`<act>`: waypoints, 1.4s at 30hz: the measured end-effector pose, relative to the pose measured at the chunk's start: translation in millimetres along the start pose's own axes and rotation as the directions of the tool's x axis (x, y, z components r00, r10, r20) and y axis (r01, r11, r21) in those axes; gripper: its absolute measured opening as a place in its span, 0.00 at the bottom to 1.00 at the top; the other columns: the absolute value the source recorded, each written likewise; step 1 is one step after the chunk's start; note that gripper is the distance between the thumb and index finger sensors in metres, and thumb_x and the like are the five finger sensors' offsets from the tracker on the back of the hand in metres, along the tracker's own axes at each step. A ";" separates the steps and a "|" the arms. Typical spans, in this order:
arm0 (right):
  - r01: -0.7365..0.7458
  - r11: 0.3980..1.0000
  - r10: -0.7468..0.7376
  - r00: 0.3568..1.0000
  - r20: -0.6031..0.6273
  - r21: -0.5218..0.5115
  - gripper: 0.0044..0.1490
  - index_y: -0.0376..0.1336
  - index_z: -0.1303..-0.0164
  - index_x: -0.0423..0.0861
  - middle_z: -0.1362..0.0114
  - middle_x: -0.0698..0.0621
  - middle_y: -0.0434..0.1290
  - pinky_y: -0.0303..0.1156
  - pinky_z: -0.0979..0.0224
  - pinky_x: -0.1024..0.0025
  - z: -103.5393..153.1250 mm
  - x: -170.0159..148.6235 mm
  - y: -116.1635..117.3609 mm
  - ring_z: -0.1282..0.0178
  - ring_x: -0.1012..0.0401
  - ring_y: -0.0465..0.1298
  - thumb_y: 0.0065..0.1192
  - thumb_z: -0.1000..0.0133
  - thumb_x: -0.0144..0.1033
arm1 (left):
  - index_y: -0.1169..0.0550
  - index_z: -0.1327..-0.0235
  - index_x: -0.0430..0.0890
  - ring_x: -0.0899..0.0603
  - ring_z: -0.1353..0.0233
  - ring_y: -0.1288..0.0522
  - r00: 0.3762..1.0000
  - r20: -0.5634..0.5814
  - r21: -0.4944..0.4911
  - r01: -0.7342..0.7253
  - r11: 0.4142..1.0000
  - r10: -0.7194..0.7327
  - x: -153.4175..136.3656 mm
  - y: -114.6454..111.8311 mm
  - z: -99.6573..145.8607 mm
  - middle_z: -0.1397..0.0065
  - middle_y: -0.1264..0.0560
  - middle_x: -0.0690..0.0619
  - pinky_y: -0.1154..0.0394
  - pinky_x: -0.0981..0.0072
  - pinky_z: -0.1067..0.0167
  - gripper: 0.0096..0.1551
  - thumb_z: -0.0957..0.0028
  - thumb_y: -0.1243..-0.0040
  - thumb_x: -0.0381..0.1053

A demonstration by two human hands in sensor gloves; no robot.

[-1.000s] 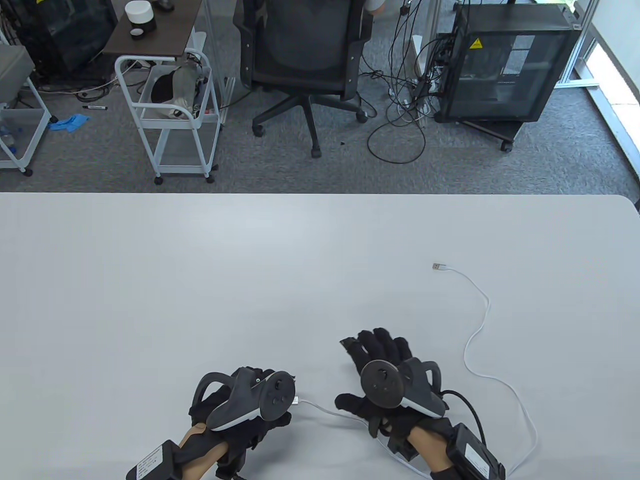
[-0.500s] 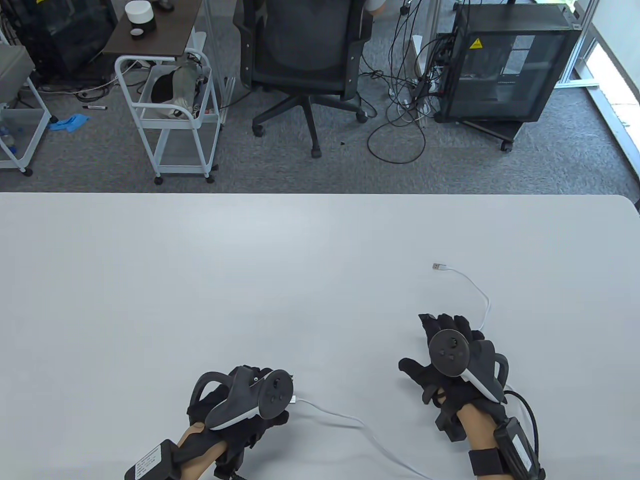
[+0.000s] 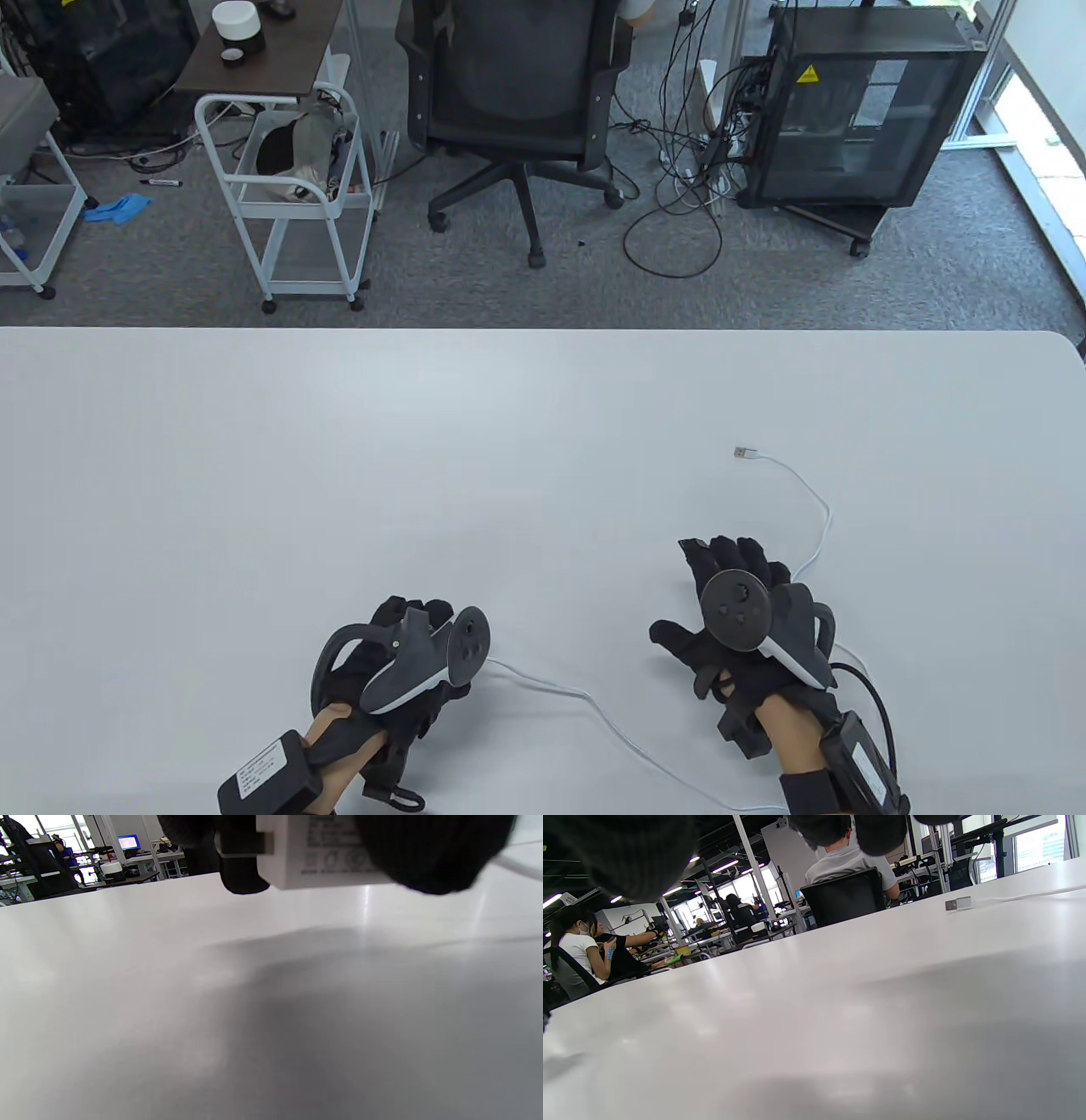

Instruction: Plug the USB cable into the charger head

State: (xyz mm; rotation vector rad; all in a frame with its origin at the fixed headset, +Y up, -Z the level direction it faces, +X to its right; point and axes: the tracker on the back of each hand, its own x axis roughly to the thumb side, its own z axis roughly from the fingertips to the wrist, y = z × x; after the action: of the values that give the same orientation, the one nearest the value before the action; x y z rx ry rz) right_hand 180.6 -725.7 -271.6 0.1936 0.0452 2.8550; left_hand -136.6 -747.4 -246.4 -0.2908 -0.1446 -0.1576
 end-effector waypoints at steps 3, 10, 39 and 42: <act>0.000 1.000 0.000 1.000 -0.002 0.002 0.67 0.42 0.23 0.44 0.15 0.34 0.50 0.42 0.25 0.31 0.1 -0.7 -0.1 0.18 0.33 0.47 0.56 0.65 0.71 | 0.31 0.42 0.68 0.55 0.24 0.29 0.997 -0.036 -0.042 0.073 0.996 -0.075 1.9 -12.3 -7.8 0.27 0.33 0.68 0.40 0.57 0.14 0.44 0.80 0.36 0.65; -0.007 1.000 0.007 1.000 0.003 0.016 0.67 0.41 0.23 0.44 0.15 0.34 0.50 0.42 0.25 0.31 0.3 1.3 1.5 0.18 0.33 0.47 0.56 0.65 0.70 | 0.34 0.41 0.67 0.55 0.24 0.30 0.995 -0.037 -0.070 0.086 0.994 -0.089 4.3 -20.5 -10.5 0.27 0.33 0.68 0.40 0.58 0.14 0.44 0.79 0.37 0.65; 0.000 1.000 0.000 1.000 0.002 0.030 0.67 0.41 0.23 0.44 0.15 0.34 0.50 0.42 0.25 0.31 -0.1 0.0 2.7 0.19 0.33 0.48 0.56 0.65 0.70 | 0.49 0.32 0.75 0.57 0.09 0.67 0.799 -0.335 0.091 -0.501 0.861 0.500 -137.1 20.0 11.1 0.13 0.58 0.73 0.72 0.53 0.09 0.62 0.91 0.45 0.75; 0.005 1.000 -0.005 1.000 0.001 0.026 0.67 0.41 0.23 0.44 0.15 0.34 0.50 0.42 0.25 0.31 0.1 0.0 1.7 0.19 0.33 0.48 0.56 0.65 0.70 | 0.48 0.32 0.74 0.57 0.09 0.66 0.783 -0.368 0.111 -0.498 0.860 0.501 -150.7 18.2 11.0 0.13 0.58 0.73 0.71 0.53 0.09 0.62 0.91 0.45 0.75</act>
State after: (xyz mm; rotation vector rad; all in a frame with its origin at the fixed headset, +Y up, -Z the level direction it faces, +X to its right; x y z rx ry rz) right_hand 180.2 -727.4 -271.4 0.2002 0.0831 2.8502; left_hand -282.1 -706.8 -265.7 -0.2760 0.3297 0.3205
